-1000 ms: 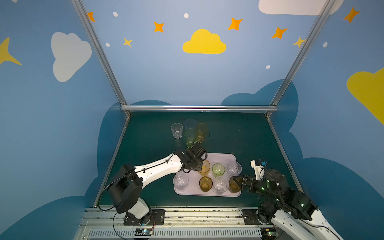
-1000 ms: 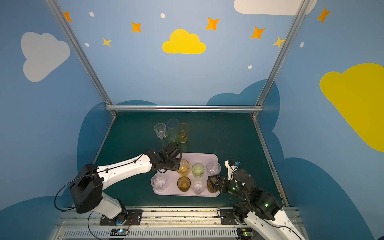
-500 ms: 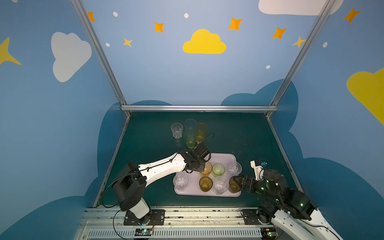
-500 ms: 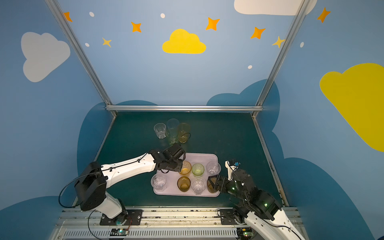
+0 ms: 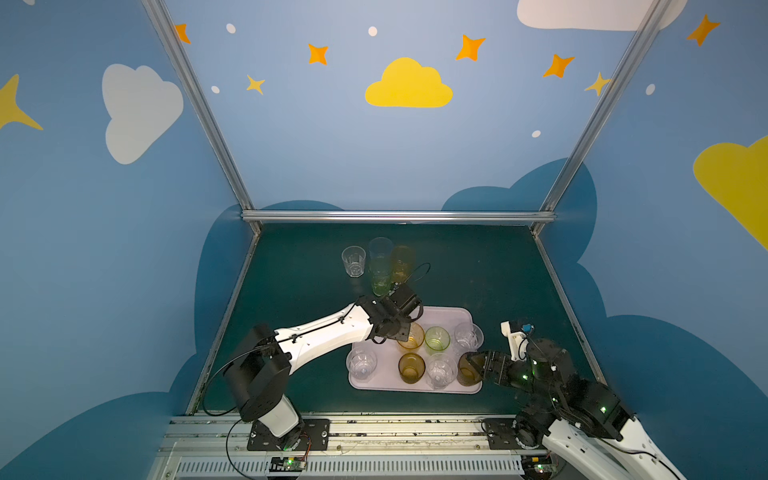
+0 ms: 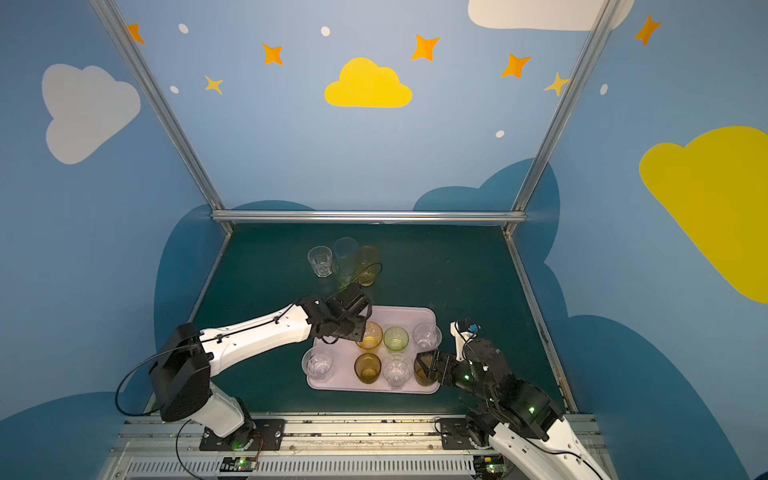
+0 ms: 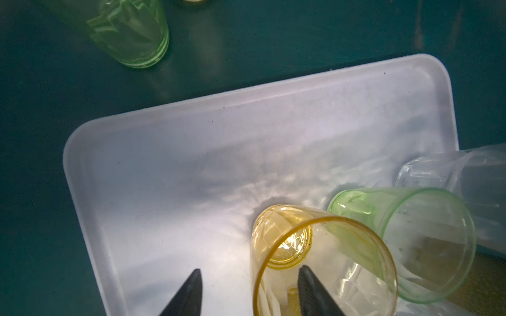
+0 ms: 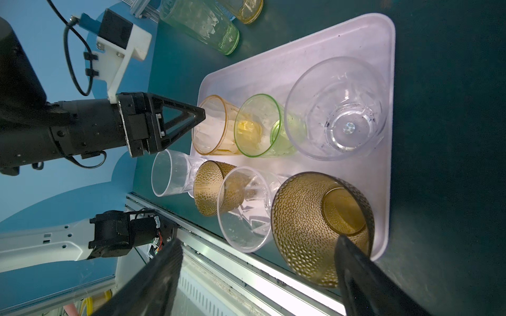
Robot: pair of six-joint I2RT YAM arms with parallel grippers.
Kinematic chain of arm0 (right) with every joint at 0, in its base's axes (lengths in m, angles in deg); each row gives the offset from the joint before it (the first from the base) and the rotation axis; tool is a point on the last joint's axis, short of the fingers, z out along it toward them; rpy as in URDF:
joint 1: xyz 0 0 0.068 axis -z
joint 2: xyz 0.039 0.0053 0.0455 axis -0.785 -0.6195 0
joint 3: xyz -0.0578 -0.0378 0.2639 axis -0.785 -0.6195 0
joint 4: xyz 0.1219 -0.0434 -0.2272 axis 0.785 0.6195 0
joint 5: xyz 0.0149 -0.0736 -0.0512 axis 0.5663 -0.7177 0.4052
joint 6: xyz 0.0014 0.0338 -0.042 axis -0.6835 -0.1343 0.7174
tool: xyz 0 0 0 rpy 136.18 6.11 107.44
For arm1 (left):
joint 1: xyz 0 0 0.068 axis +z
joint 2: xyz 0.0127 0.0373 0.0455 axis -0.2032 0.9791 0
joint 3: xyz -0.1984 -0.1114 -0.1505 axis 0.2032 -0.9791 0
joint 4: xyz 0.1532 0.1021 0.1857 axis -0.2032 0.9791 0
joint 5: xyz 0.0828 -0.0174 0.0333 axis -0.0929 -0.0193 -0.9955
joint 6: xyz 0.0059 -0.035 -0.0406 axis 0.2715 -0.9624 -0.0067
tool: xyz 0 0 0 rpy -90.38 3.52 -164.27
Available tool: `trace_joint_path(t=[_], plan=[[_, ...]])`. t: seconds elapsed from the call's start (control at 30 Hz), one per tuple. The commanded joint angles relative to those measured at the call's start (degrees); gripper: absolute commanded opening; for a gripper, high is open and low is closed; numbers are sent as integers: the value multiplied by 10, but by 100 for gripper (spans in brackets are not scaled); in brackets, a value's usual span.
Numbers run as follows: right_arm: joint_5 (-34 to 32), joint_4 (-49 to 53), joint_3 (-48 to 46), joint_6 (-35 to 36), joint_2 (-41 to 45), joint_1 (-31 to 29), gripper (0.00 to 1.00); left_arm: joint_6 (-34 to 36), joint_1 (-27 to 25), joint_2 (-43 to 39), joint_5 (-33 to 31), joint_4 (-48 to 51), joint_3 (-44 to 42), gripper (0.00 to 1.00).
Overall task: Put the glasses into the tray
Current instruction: 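Lower the amber glass onto the tray beside the green glass, then open the left gripper and lift it away from the amber glass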
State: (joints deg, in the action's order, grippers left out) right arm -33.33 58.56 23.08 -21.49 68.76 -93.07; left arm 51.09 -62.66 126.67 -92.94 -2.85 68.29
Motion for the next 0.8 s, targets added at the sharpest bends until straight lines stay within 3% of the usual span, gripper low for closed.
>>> trace_joint_path(t=[0.0, 0.23, 0.53, 0.77], plan=[[-9, 13, -4, -6, 4, 3, 86, 6, 0, -28, -42, 30, 12, 73], [-15, 13, -4, -12, 6, 2, 86, 25, 0, -100, -56, 40, 11, 100], [-2, -22, -23, -1, 34, 2, 86, 42, 17, -188, -117, 4, -16, 100], [-18, -22, -33, 14, 91, 3, 86, 33, 80, -205, -81, -12, -32, 100]])
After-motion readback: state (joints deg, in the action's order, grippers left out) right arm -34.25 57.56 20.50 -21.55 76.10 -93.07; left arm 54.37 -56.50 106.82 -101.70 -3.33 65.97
